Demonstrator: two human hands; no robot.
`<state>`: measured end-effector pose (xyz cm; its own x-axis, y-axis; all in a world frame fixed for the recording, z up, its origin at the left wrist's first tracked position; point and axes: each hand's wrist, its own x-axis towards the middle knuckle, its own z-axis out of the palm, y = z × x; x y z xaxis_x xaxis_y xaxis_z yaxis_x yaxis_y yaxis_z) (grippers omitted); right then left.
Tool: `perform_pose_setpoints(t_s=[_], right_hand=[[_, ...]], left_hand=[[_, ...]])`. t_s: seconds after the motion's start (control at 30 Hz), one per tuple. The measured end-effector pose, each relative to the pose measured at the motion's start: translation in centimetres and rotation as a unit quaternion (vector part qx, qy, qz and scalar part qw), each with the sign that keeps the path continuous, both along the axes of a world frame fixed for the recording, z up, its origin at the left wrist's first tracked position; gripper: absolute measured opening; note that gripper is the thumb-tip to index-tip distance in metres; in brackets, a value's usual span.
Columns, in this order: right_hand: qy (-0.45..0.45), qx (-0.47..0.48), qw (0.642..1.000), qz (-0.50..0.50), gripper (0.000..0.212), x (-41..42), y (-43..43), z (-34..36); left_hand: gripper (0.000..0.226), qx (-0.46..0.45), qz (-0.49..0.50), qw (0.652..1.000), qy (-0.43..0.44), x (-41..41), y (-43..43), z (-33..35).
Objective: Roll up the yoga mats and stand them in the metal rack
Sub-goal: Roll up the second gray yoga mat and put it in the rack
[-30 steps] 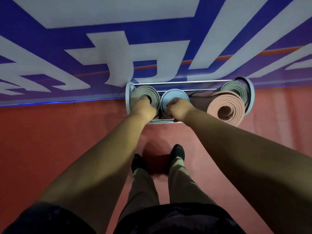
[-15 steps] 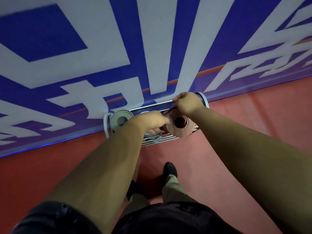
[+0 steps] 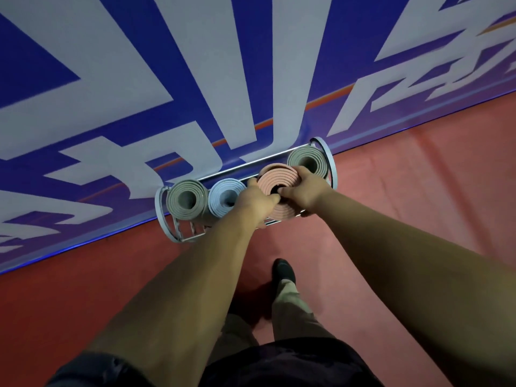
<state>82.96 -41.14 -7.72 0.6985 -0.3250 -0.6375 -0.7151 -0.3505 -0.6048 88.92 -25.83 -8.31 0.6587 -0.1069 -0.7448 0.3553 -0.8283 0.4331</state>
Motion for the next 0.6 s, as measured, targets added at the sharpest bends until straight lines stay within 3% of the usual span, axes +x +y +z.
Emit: perform_pose_setpoints(t_s=[0.13,0.3,0.6], right_hand=[[-0.039,-0.056,0.997,0.044,0.057,0.8,0.1,0.4],[-0.065,-0.076,0.994,0.042,0.047,3.6,-0.7,2.6],[-0.023,-0.130,0.985,0.107,0.041,7.6,-0.4,1.5]], left_hand=[[0.075,0.021,-0.039,0.996,-0.076,1.1,0.4,0.0],[0.043,-0.099,0.093,0.991,-0.008,4.3,0.6,2.8],[0.084,-0.044,0.071,0.996,-0.026,7.2,0.6,1.1]])
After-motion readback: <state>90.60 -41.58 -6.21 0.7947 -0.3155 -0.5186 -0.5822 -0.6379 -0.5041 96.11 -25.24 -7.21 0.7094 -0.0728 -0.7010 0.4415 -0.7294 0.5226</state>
